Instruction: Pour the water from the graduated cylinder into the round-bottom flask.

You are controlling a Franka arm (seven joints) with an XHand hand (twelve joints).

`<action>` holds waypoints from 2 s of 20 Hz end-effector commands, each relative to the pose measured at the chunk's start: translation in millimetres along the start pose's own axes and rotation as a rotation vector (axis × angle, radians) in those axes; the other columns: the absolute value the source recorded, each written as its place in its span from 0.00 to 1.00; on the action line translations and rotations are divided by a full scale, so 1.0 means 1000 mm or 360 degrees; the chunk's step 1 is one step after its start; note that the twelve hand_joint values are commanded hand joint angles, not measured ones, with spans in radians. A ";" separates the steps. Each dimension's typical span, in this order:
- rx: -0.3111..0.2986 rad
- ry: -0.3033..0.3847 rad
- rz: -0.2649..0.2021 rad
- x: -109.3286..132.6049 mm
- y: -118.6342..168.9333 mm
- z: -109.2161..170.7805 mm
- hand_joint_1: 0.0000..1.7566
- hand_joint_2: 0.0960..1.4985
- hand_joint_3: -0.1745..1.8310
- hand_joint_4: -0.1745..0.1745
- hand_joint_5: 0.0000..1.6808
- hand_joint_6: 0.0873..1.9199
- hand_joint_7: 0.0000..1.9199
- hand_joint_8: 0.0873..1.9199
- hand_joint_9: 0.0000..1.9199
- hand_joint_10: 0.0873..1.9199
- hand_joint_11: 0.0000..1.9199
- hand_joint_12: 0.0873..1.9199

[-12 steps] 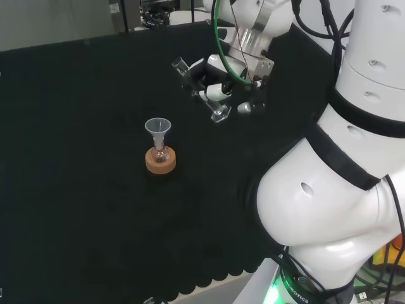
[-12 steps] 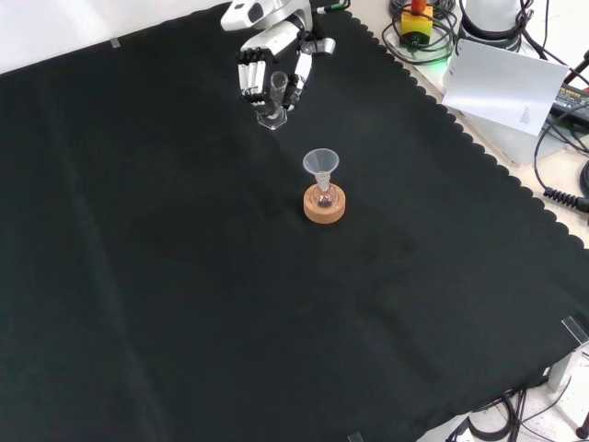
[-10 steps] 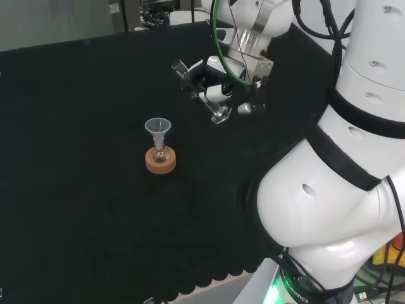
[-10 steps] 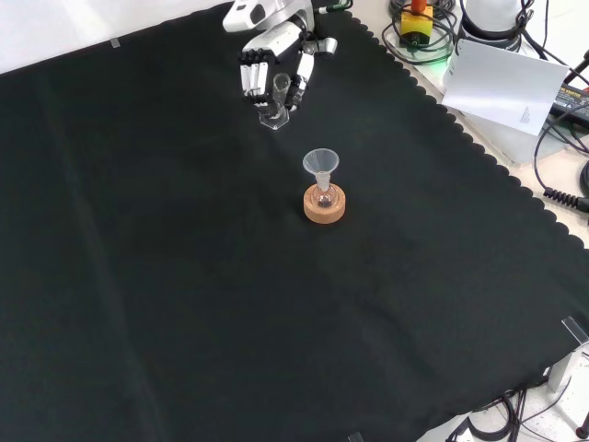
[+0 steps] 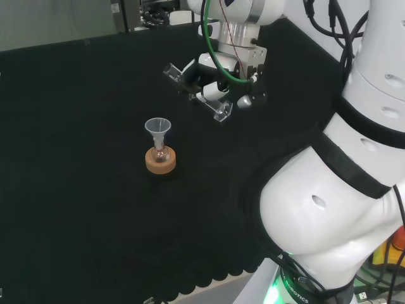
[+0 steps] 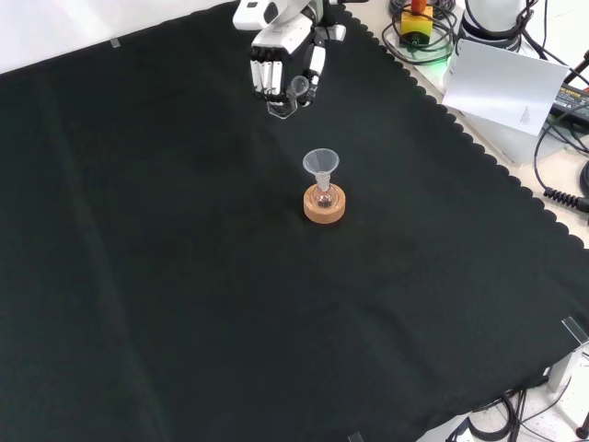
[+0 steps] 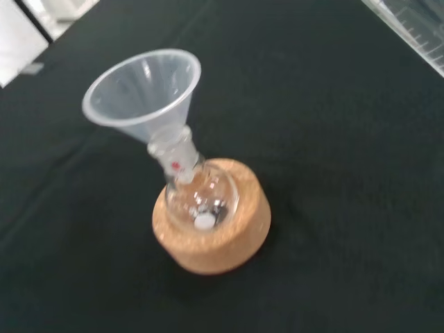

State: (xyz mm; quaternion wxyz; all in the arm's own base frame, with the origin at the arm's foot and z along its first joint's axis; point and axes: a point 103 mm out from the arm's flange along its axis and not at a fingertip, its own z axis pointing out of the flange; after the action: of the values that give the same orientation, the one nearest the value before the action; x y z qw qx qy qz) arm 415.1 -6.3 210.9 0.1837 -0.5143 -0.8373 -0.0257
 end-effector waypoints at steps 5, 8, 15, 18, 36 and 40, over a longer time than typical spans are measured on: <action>0.0597 -0.0068 0.0133 -0.016 -0.051 0.032 0.77 0.75 0.08 0.52 0.59 0.25 0.48 0.57 0.69 0.04 0.57 0.42; 0.0665 -0.0095 0.0142 -0.015 -0.052 0.031 0.77 0.75 0.08 0.52 0.59 0.25 0.48 0.57 0.69 0.04 0.57 0.42; 0.0760 -0.0146 0.0126 -0.006 -0.046 0.027 0.77 0.74 0.08 0.52 0.59 0.25 0.49 0.56 0.69 0.03 0.57 0.42; 0.0811 -0.0164 0.0122 -0.001 -0.041 0.025 0.77 0.74 0.08 0.52 0.59 0.25 0.49 0.56 0.69 0.03 0.57 0.42; 0.0998 -0.0236 0.0173 0.010 -0.014 0.019 0.71 0.76 0.09 0.00 0.52 0.58 0.47 0.58 0.70 0.03 0.58 0.42; 0.1039 -0.0262 0.0166 0.014 -0.010 0.020 0.71 0.76 0.09 0.00 0.52 0.58 0.47 0.58 0.71 0.03 0.58 0.42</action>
State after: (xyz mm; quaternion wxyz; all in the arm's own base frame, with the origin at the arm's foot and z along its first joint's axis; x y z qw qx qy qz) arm 394.8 0.9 198.7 0.2728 -0.4762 -0.7873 0.2811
